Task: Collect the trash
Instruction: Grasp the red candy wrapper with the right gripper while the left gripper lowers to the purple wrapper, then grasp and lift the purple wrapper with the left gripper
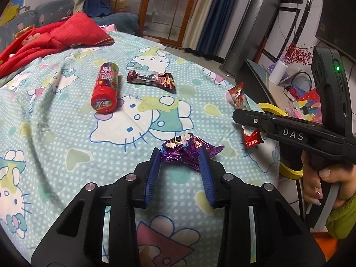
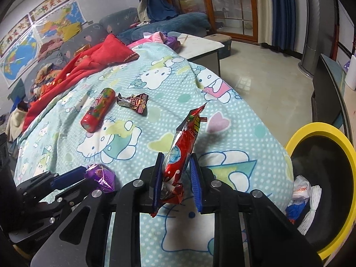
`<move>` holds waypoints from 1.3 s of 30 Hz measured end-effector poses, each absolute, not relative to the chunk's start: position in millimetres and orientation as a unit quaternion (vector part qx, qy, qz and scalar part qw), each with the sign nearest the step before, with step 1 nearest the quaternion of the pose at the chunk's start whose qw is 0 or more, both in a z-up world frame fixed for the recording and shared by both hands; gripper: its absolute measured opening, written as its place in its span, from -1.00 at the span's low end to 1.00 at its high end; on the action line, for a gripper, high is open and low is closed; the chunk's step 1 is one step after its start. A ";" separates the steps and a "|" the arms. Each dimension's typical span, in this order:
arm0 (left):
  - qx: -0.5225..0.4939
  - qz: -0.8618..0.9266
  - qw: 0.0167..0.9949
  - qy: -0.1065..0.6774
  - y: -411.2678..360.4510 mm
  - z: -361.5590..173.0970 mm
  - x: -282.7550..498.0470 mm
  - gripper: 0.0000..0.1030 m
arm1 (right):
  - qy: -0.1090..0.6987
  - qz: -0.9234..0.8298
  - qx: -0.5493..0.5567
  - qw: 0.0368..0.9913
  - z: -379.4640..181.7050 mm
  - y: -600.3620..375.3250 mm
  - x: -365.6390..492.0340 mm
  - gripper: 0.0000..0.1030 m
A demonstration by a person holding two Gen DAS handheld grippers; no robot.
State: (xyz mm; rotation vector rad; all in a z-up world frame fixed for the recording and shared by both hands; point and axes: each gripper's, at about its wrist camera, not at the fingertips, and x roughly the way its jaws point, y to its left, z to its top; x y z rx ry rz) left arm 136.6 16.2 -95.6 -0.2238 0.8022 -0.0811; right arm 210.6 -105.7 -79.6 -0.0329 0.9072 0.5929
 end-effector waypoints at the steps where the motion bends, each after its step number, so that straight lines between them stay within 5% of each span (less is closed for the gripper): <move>1: -0.109 -0.040 0.914 0.388 15.8 -94.7 135.8 -0.47 | 0.431 0.282 -0.015 0.857 -78.4 -106.7 210.2 -0.57; 2: -0.111 -0.041 0.914 0.387 16.0 -94.2 135.4 -0.48 | 0.431 0.282 -0.014 0.857 -78.2 -107.7 209.1 -0.57; 4: -0.116 -0.044 0.915 0.384 16.5 -91.4 134.7 -0.95 | 0.429 0.282 -0.011 0.858 -75.6 -110.1 208.7 -0.57; 5: -0.119 -0.045 0.916 0.382 16.8 -89.4 134.1 -1.00 | 0.427 0.281 -0.010 0.859 -74.1 -111.4 208.6 -0.57; 14: -0.132 -0.044 0.910 0.390 15.3 -90.8 139.5 -1.00 | 0.421 0.269 0.016 0.866 -66.4 -136.3 209.9 -0.57; 19: -0.153 -0.051 0.903 0.398 13.9 -94.5 155.6 -0.53 | 0.409 0.263 0.038 0.873 -55.5 -153.8 210.0 -0.57; 25: -0.183 -0.069 0.889 0.414 7.3 -104.1 174.4 -0.33 | 0.396 0.256 0.066 0.880 -44.4 -176.0 209.6 -0.57; 29: -0.176 -0.063 0.889 0.417 0.3 -105.9 182.3 -0.38 | 0.394 0.248 0.083 0.881 -42.0 -188.3 211.1 -0.57; 30: -0.170 -0.062 0.890 0.419 -2.8 -105.8 184.4 -0.70 | 0.393 0.247 0.088 0.881 -41.6 -192.1 211.6 -0.57; 31: -0.163 -0.061 0.890 0.421 -6.1 -105.8 185.9 -0.80 | 0.392 0.245 0.090 0.882 -40.9 -194.8 210.9 -0.57; 39: -0.106 -0.084 0.910 0.392 -39.1 -83.4 186.3 -0.92 | 0.376 0.226 0.104 0.893 -34.9 -217.8 210.3 -0.57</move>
